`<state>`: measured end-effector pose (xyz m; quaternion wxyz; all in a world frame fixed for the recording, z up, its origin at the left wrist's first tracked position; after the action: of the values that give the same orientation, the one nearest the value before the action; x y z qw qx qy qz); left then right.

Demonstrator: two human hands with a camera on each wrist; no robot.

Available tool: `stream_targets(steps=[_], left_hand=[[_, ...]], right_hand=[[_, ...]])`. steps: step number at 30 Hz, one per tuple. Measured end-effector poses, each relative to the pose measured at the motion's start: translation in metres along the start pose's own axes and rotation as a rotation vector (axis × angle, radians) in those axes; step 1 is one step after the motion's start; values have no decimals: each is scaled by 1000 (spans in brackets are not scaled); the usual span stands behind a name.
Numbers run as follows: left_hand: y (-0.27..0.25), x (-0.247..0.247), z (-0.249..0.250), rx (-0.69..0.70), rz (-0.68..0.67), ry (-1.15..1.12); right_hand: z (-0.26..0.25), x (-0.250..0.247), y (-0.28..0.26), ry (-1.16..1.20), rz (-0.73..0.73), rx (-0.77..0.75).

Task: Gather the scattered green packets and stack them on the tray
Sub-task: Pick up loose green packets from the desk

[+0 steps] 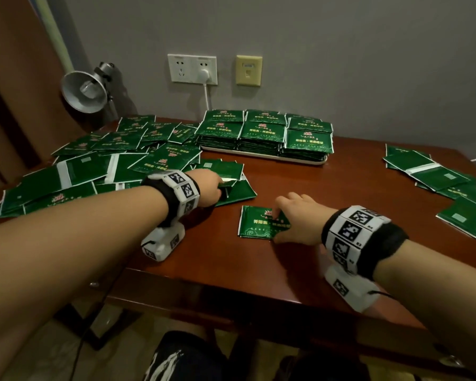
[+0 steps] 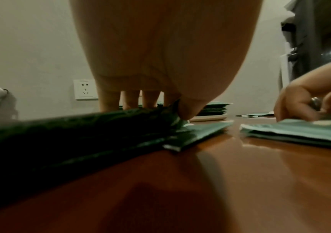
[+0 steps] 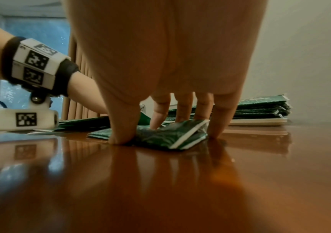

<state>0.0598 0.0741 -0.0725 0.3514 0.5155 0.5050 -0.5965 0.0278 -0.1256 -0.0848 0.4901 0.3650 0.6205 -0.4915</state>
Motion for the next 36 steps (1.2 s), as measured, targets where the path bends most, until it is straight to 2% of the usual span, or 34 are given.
stream_targets(steps=[2,7,10,14,18,21,23,25,26,28,31,34,36], left_hand=[[-9,-11,1,41,4,-27],[-26,-45,14,192,132,-59],[-33,-63,25,259,125,-56],[-33,-69,44,310,6,106],[-23,-52,67,381,-64,338],[-18,-40,80,468,23,356],[-19,-39,81,423,123,325],[-22,-40,73,267,183,210],[-24,-36,69,181,145,161],[-28,-21,67,75,-15,144],[-37,-1,79,66,-195,202],[-41,2,85,81,-248,175],[-39,0,84,140,-232,101]], right_hand=[[0,-2,-1,-5,7,3],[0,0,-3,-22,-6,7],[0,1,-4,-19,-11,7],[1,-2,-6,-44,-8,11],[17,-7,-5,-81,-42,78],[25,-8,-2,-67,-41,113],[25,-7,-1,-58,-43,119],[25,-8,1,-48,-52,116],[25,-8,2,-46,-58,113],[25,-8,3,-51,-65,104],[24,-7,4,-62,-57,96],[24,-8,2,-59,-48,111],[26,-11,1,-68,-28,141]])
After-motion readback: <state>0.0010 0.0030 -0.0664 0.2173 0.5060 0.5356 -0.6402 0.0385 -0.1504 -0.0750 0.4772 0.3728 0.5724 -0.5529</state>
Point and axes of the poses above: each hand's wrist, its own y-axis towards the middle knuckle, its own x-axis out of the palm, z = x × y, the point moved 5 cm from there along y, towards the middle knuckle, and after that the axes turned 12 degrees about x, right-handed, at the moved point
